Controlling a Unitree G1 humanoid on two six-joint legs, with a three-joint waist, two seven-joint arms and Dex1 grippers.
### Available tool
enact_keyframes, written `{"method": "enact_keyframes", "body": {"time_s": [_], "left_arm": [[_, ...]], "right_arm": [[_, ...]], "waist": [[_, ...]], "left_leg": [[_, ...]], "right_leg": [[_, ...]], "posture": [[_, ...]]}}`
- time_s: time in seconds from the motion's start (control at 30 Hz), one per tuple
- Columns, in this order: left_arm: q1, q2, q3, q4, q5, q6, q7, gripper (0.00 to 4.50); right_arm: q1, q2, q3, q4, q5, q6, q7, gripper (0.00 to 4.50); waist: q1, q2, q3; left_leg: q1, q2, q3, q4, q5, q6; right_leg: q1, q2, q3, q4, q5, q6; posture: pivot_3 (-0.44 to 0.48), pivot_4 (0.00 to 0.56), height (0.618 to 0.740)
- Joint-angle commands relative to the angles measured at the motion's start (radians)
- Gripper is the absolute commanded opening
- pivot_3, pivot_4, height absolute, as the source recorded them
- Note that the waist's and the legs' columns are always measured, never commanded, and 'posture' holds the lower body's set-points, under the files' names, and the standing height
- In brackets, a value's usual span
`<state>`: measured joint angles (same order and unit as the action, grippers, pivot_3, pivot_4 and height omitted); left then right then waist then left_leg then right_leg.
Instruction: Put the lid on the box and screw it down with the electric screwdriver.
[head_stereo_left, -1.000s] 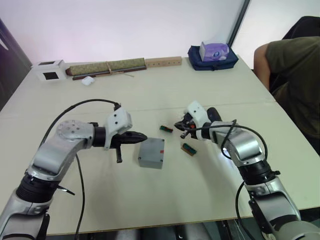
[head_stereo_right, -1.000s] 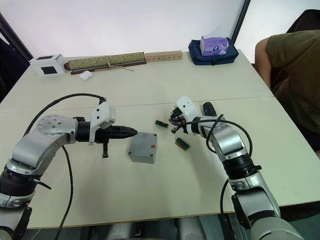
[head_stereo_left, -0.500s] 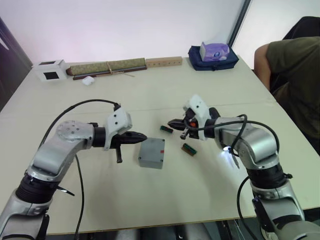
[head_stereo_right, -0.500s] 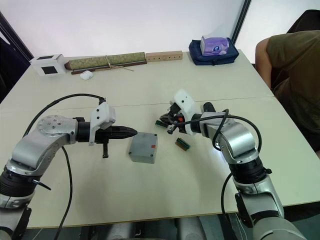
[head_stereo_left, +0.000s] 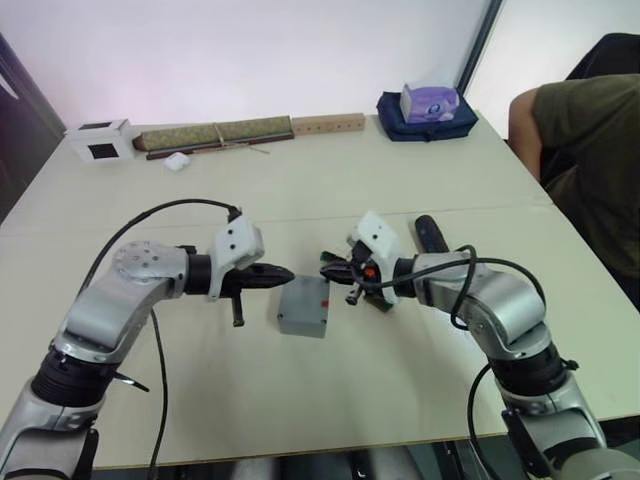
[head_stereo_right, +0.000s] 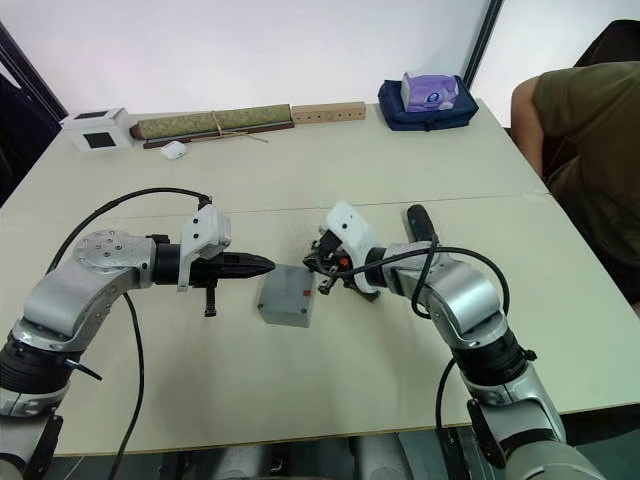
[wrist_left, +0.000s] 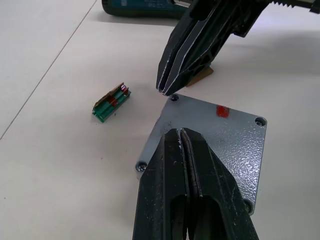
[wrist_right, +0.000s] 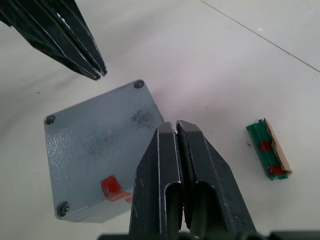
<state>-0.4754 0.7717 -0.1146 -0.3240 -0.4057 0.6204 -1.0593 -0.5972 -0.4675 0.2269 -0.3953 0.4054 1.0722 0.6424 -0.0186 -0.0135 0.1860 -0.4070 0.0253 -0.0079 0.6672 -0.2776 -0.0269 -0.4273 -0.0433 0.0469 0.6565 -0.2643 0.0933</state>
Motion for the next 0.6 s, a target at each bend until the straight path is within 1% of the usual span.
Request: {"method": "enact_keyframes", "body": {"time_s": [0.03, 0.3, 0.6], "left_arm": [[-0.007, 0.01, 0.019, -0.028, -0.013, -0.007, -0.003, 0.0], [-0.014, 0.007, 0.015, -0.025, -0.009, -0.01, -0.003, 0.0], [-0.018, 0.004, 0.01, -0.021, -0.006, -0.014, -0.004, 0.0]], "right_arm": [[-0.001, -0.012, -0.001, -0.01, -0.001, -0.02, 0.001, 0.02], [0.014, -0.028, 0.02, -0.008, -0.006, -0.033, 0.003, 0.02], [-0.015, -0.024, -0.02, -0.04, 0.039, -0.021, 0.013, 0.02]], "waist": [[0.0, 0.0, 0.0], [0.0, 0.0, 0.0], [0.0, 0.0, 0.0]], "left_leg": [[0.0, 0.0, 0.0, 0.0, 0.0, 0.0], [0.0, 0.0, 0.0, 0.0, 0.0, 0.0], [0.0, 0.0, 0.0, 0.0, 0.0, 0.0]], "right_leg": [[0.0, 0.0, 0.0, 0.0, 0.0, 0.0], [0.0, 0.0, 0.0, 0.0, 0.0, 0.0], [0.0, 0.0, 0.0, 0.0, 0.0, 0.0]], "posture": [[0.0, 0.15, 0.74], [0.0, 0.15, 0.74], [0.0, 0.15, 0.74]]}}
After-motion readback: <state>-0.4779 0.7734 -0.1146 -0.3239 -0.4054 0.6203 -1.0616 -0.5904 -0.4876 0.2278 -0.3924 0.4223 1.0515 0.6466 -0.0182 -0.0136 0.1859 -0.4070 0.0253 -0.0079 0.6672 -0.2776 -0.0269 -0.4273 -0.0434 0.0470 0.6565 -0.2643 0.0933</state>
